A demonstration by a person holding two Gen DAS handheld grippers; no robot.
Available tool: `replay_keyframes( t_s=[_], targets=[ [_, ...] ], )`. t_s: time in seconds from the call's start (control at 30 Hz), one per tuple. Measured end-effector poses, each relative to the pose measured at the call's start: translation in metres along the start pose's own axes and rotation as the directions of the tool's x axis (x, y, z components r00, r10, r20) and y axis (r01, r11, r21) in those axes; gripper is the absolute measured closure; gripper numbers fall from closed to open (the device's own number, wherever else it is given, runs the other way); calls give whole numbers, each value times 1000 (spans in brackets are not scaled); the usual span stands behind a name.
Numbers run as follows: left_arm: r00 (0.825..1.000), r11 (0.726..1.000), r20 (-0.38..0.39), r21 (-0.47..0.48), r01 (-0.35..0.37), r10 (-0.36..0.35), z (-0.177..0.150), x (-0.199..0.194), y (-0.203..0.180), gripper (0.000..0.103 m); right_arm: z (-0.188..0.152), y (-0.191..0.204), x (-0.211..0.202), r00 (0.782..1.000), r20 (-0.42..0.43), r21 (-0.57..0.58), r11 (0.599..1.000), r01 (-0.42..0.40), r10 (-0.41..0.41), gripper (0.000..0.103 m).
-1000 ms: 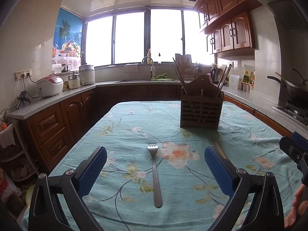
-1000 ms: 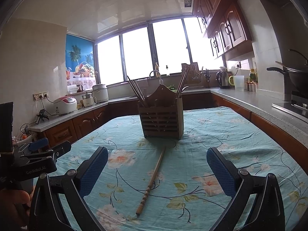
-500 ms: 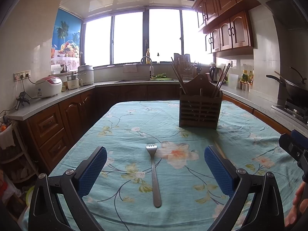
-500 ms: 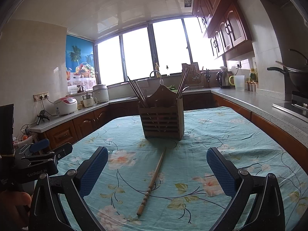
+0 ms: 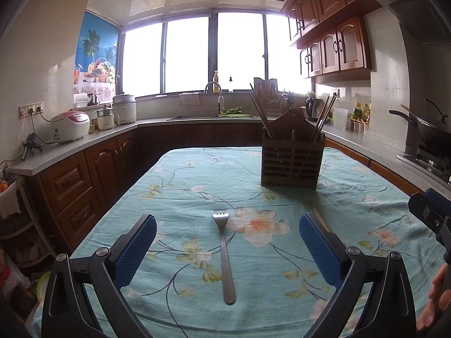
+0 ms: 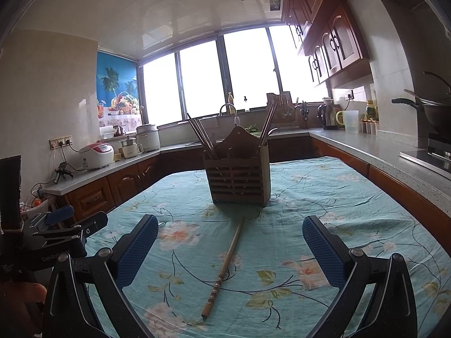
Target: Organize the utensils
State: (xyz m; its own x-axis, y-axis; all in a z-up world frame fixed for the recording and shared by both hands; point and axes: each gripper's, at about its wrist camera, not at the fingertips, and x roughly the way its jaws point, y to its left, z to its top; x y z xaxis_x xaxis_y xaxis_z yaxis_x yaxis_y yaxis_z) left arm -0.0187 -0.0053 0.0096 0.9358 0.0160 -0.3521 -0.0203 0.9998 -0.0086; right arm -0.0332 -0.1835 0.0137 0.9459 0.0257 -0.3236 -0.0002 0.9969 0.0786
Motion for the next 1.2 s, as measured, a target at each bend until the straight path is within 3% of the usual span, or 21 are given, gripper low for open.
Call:
replay_keyframes(
  t_s=[1.2],
  targets=[
    [1000,1000,-18,-8,20,-20,5,4,-13,1,3,1,8,1000,-26,27,1000,0,1,0]
  ],
)
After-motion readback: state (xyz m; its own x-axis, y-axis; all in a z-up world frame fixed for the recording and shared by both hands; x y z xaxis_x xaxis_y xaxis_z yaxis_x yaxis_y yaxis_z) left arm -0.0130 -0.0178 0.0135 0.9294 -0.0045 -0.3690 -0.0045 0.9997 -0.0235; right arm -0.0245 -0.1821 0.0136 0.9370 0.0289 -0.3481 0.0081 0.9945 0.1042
